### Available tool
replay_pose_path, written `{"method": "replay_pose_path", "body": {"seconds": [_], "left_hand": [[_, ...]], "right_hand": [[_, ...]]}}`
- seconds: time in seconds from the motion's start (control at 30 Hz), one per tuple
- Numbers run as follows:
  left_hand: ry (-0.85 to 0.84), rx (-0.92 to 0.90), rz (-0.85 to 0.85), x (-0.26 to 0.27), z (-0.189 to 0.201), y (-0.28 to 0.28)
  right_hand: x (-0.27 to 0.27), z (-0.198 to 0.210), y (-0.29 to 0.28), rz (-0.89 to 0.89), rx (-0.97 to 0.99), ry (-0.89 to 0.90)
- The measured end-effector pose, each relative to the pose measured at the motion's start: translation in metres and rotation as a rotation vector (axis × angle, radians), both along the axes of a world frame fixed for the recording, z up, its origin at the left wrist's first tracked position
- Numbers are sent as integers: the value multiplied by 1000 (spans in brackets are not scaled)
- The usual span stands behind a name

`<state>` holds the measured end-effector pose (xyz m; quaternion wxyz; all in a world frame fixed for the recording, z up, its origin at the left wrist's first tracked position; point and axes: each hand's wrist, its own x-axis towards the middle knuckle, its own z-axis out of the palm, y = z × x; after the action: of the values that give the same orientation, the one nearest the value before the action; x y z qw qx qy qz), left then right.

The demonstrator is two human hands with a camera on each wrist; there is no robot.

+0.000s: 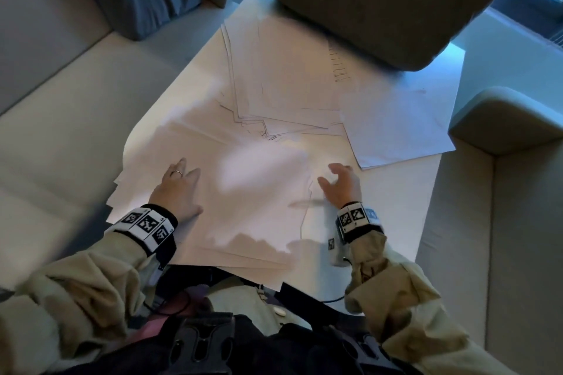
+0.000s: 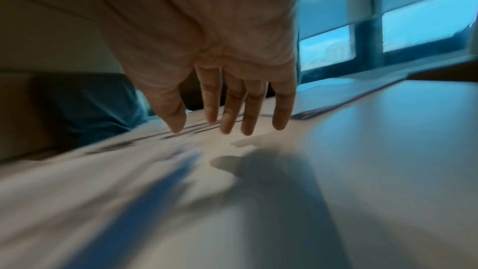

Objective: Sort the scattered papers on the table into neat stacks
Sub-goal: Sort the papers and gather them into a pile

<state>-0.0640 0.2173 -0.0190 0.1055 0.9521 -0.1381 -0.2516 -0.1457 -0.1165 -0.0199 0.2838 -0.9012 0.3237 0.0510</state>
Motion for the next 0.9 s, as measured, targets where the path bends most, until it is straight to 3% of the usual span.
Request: {"method": "replay_pose_path", "body": {"seconds": [0.17, 0.3, 0.9], "left_hand": [[-1, 15, 56, -2, 1, -9], [-7, 24, 77, -1, 3, -9], [13, 10, 109, -1, 9, -13]], "right_hand": [[24, -11, -80, -92, -169, 130], [31, -15, -106, -101, -191, 211], [35, -6, -108, 33, -256, 295]]}}
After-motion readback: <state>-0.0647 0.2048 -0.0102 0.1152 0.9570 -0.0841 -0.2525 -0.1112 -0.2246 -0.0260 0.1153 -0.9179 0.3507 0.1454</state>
